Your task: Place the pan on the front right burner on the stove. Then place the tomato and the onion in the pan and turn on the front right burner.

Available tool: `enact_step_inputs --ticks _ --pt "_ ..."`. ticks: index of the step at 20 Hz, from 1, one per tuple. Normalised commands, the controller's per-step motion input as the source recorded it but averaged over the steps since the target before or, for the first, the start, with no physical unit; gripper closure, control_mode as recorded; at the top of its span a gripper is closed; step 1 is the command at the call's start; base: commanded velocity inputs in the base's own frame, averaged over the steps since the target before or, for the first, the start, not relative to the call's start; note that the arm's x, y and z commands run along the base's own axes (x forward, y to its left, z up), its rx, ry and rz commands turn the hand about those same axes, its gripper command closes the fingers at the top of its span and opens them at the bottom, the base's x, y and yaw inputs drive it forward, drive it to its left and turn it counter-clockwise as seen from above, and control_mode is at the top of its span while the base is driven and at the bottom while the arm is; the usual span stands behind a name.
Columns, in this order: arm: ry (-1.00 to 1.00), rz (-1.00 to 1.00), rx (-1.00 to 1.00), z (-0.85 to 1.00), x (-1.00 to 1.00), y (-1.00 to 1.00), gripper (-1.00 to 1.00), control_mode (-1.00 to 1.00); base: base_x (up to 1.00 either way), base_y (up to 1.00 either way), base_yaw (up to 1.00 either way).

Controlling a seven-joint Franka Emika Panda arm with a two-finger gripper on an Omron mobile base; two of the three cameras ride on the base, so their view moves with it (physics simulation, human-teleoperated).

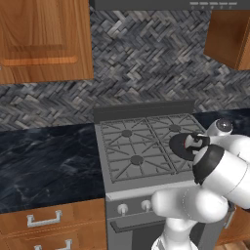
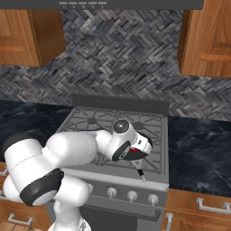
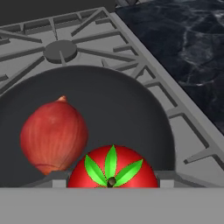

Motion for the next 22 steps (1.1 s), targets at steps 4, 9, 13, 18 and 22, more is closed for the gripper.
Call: enact_step_inputs --ticks 4,9,13,18,22 --pt "0.00 0.00 0.00 0.00 0.00 0.00 1.00 -1.00 0.00 0.00 0.00" --pt "0.00 0.00 0.00 0.00 0.00 0.03 -1.00 -1.00 0.00 0.00 0.00" --pt "0.00 0.00 0.00 0.00 0.00 0.00 -1.00 -1.00 0.00 0.00 0.00" --pt "0.00 0.00 0.00 0.00 0.00 0.01 -1.00 -1.00 0.00 0.00 0.00" --pt "0.00 0.00 0.00 0.00 0.00 0.01 -1.00 -1.00 0.00 0.00 0.00"
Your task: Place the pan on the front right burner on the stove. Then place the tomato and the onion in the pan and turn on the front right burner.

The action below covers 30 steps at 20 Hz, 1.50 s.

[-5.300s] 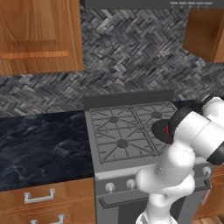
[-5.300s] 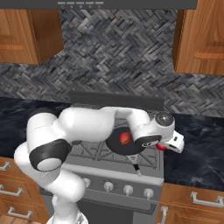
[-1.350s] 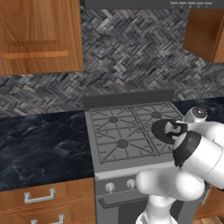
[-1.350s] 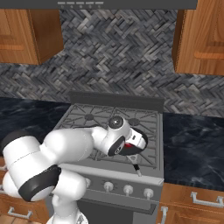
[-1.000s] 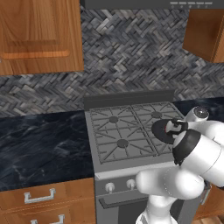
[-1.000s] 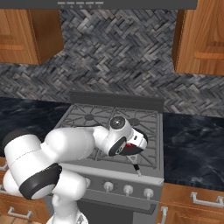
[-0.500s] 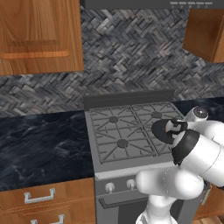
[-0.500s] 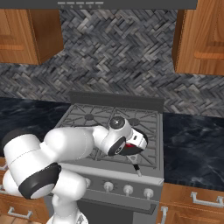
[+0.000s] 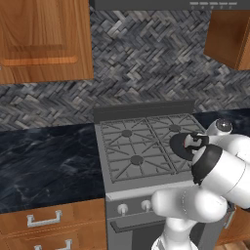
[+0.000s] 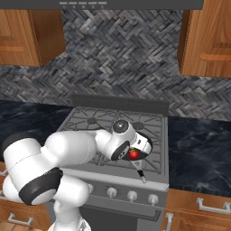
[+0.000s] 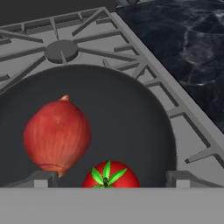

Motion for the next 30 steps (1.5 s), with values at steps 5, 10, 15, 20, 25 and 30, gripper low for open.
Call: enact_step_inputs --ticks 5,10,15,20,25,30 --pt "0.00 0.00 0.00 0.00 -0.01 0.00 -1.00 -1.00 0.00 0.00 0.00" --pt "-0.09 0.00 0.00 0.00 -0.36 0.00 -1.00 -1.00 0.00 0.00 0.00" --pt "-0.17 0.00 0.00 0.00 -0.65 0.00 -1.00 -1.00 0.00 0.00 0.00" --pt "-0.17 0.00 0.00 0.00 -0.44 0.00 -1.00 -1.00 0.00 0.00 0.00" --pt "-0.11 0.00 0.00 0.03 -0.01 0.00 -1.00 -1.00 0.00 0.00 0.00" --pt "-0.15 0.00 -0.01 0.03 -0.03 0.00 -1.00 -1.00 0.00 0.00 0.00"
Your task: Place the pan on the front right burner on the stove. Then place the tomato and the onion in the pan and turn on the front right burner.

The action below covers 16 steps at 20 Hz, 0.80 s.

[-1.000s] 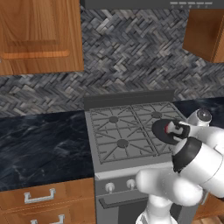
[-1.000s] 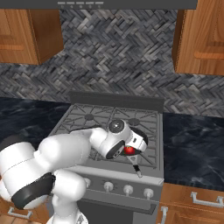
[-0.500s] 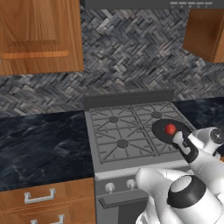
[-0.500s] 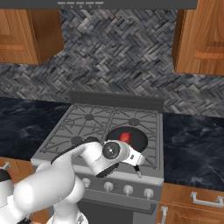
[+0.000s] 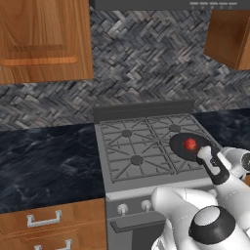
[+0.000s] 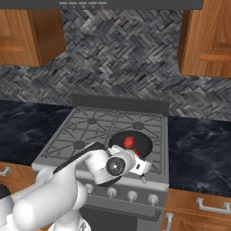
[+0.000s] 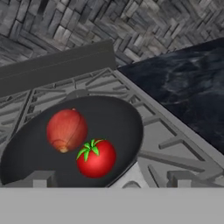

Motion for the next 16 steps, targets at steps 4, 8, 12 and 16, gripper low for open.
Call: enact_step_inputs --ticks 4,8,12,16 --pt "-0.08 0.00 -0.05 0.02 -0.13 0.00 -1.00 -1.00 0.00 0.00 0.00" --pt "-0.04 0.00 -0.06 0.00 -0.18 -0.04 -1.00 -1.00 0.00 0.00 0.00" --pt "0.00 0.00 -0.04 0.00 -0.13 -0.04 -1.00 -1.00 0.00 0.00 0.00" --pt "0.00 0.00 -0.01 0.00 -0.09 -0.08 -1.00 -1.00 0.00 0.00 0.00"
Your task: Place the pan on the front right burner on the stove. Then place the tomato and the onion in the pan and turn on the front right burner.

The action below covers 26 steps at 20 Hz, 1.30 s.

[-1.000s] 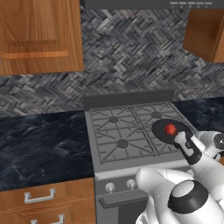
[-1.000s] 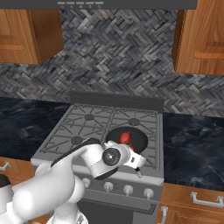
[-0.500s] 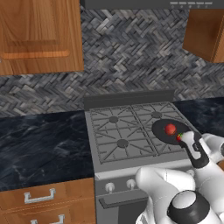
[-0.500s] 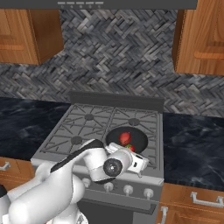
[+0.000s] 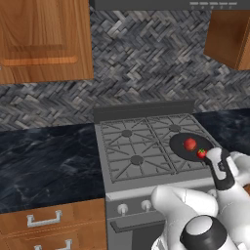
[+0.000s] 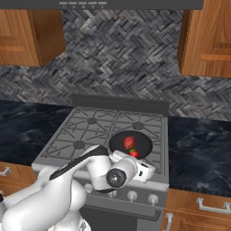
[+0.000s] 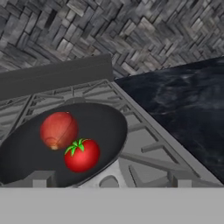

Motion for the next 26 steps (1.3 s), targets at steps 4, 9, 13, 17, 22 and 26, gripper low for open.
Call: enact_step_inputs --ticks 4,9,13,17,22,26 --pt "0.00 0.00 0.00 0.00 -0.18 -0.16 -1.00 -1.00 0.00 0.00 0.00" --pt "-0.02 0.00 0.00 0.00 -0.46 -0.17 -1.00 -1.00 0.00 0.00 0.00" --pt "-0.03 0.00 0.00 0.00 -0.57 -0.18 -1.00 -1.00 0.00 0.00 0.00" --pt "-0.10 0.00 0.00 0.01 -0.49 -0.04 -1.00 -1.00 0.00 0.00 0.00" --pt "-0.13 0.00 0.00 0.01 -0.38 -0.02 -1.00 -1.00 0.00 0.00 0.00" --pt "-0.02 0.00 -0.01 -0.12 -0.12 -0.08 -1.00 -1.00 0.00 0.00 0.00"
